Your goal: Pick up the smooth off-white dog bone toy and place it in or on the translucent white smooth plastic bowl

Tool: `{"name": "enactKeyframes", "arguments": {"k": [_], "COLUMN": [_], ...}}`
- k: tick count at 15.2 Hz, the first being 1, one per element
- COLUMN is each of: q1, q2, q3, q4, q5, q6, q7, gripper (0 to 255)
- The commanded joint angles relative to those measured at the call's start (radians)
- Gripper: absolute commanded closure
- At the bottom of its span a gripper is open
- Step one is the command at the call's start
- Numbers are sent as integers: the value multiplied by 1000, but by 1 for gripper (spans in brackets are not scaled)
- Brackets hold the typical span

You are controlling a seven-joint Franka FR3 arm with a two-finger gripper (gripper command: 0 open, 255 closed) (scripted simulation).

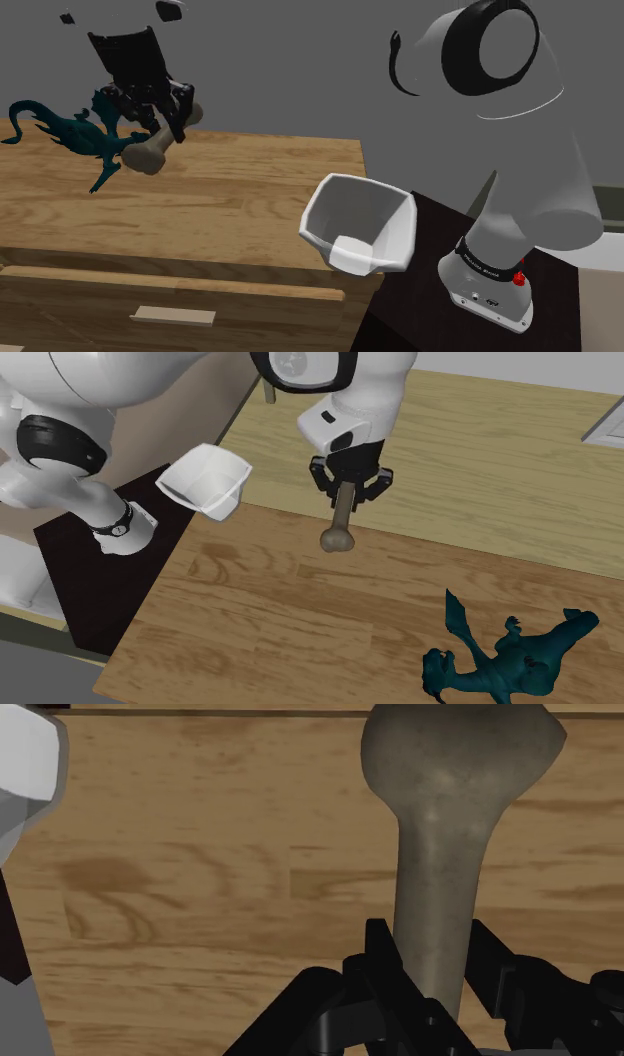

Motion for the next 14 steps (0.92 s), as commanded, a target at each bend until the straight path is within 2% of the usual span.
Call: {"name": "enactKeyframes", "arguments": {"k": [1, 3, 7, 11, 14], "q1": [10, -98, -239, -324, -347], "q2": [4, -141, -373, -594, -758], "q3": [-2, 40, 89, 100, 79], "q4": [29, -220, -540, -775, -919], "q5": [-3, 62, 189, 332, 439], "q6": [-23, 73, 189, 259, 283], "q7": [-3, 19, 7, -51, -110], "gripper": [255, 255, 255, 255, 255]}}
